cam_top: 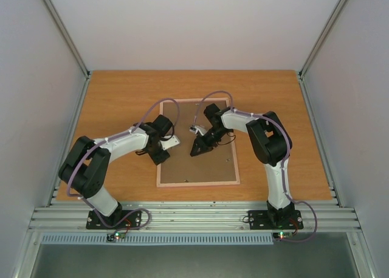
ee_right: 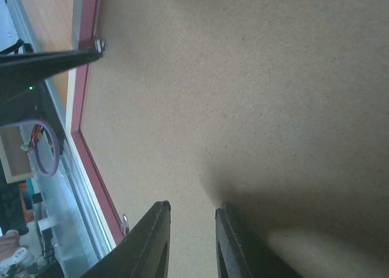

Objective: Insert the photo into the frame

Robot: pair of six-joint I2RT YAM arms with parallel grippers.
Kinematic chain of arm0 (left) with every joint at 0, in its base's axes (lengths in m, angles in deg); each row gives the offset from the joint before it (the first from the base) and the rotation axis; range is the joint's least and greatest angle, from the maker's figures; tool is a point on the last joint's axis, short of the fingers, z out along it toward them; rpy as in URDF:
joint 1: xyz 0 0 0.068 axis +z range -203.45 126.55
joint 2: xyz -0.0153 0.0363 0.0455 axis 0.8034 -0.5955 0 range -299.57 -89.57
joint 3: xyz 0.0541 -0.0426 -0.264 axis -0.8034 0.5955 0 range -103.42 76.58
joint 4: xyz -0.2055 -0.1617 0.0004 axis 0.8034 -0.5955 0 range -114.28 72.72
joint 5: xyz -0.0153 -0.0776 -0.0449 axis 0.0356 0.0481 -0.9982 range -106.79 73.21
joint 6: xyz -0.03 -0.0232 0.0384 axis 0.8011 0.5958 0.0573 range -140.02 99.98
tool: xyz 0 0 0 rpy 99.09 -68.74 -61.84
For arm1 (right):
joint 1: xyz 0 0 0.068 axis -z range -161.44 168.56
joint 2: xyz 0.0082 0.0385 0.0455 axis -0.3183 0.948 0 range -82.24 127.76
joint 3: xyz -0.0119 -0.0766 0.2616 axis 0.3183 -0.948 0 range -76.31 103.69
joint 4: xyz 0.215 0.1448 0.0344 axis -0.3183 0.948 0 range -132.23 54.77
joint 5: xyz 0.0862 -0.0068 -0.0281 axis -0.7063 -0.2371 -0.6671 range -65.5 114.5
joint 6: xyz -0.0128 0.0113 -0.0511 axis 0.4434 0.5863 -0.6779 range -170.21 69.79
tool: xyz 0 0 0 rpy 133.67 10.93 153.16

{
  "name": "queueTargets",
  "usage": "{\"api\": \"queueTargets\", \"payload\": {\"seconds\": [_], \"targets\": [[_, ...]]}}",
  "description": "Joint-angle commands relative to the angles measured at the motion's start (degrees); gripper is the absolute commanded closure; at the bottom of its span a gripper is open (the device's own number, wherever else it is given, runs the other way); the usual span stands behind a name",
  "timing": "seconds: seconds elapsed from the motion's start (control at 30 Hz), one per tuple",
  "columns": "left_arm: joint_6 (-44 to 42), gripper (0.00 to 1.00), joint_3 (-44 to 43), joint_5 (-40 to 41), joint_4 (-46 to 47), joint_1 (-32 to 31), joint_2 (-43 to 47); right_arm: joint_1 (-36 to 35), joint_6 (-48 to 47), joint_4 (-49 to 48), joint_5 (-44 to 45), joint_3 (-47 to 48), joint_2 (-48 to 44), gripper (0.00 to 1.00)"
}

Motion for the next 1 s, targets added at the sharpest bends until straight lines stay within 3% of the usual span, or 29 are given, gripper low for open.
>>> {"api": "queueTargets", "payload": {"seconds": [0.0, 0.2, 0.53, 0.83, 0.97], "targets": [[-5.4, 0.49, -1.1, 9.4, -1.4, 0.9, -0.7, 0.1, -0.8, 1.1, 9.4, -2.3, 1.3, 0.76], [-5.7, 0.59, -2.8, 5.3, -2.2, 0.9, 1.1, 0.1, -0.8, 1.0, 9.3, -2.4, 1.2, 0.76], [-2.9, 0.57, -4.3, 1.6, -0.2, 2.6, 5.4, 0.1, -1.4, 0.8, 8.7, -2.3, 0.9, 0.76], [9.1, 0.54, -6.2, -15.6, -4.8, 14.1, 3.7, 0.1, -3.4, -2.9, 6.9, -4.7, -3.8, 0.74], [11.8, 0.55, -7.0, -21.3, -5.0, 15.8, 2.2, 0.1, -3.9, -9.6, 3.8, -7.7, -8.8, 0.71]]}}
